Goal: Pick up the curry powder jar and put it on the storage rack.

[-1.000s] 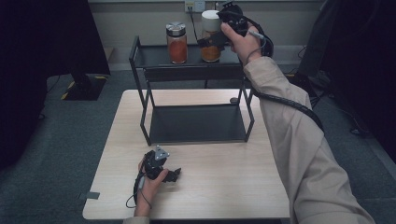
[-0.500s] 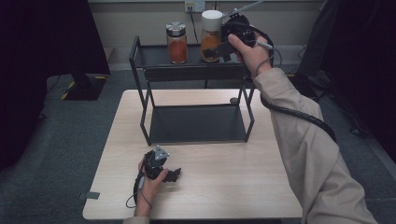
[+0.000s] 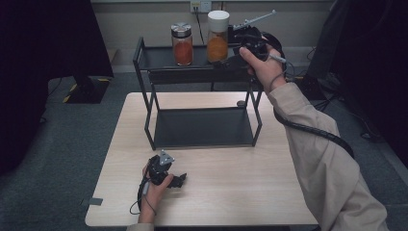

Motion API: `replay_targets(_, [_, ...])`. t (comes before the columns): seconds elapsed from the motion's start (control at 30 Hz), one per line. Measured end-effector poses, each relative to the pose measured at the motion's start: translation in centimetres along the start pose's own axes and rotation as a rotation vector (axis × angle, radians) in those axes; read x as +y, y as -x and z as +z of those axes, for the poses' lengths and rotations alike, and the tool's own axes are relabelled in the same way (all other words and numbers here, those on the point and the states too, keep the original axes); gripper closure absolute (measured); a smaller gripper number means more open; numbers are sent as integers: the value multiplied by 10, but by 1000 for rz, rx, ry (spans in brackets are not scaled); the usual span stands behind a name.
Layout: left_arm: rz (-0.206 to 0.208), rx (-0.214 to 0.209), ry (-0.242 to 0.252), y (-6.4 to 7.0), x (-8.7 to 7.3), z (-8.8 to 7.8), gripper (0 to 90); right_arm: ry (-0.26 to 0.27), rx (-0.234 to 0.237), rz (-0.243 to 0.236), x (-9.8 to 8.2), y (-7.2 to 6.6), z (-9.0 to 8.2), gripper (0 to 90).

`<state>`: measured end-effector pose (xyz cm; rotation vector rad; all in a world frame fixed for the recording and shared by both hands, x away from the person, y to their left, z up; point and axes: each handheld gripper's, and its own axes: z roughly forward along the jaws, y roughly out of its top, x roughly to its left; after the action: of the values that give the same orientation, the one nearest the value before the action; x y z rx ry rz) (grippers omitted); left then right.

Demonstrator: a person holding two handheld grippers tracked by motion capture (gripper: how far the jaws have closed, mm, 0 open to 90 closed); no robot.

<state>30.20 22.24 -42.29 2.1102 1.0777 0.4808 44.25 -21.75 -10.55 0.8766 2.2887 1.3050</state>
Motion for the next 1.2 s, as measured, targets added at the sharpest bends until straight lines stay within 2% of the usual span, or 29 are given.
replay_targets(0.27, [0,0,0,0,0,0,0,-10,4,-8,-13,-1,-1,19])
replay_targets(0.67, [0,0,0,0,0,0,0,7,43,-30,-34,-1,-3,19])
replay_targets(0.97, [0,0,0,0,0,0,0,28,73,-17,-56,-5,-4,18])
replay_targets(1.2, [-1,0,0,0,0,0,0,14,83,0,-74,-6,-4,18])
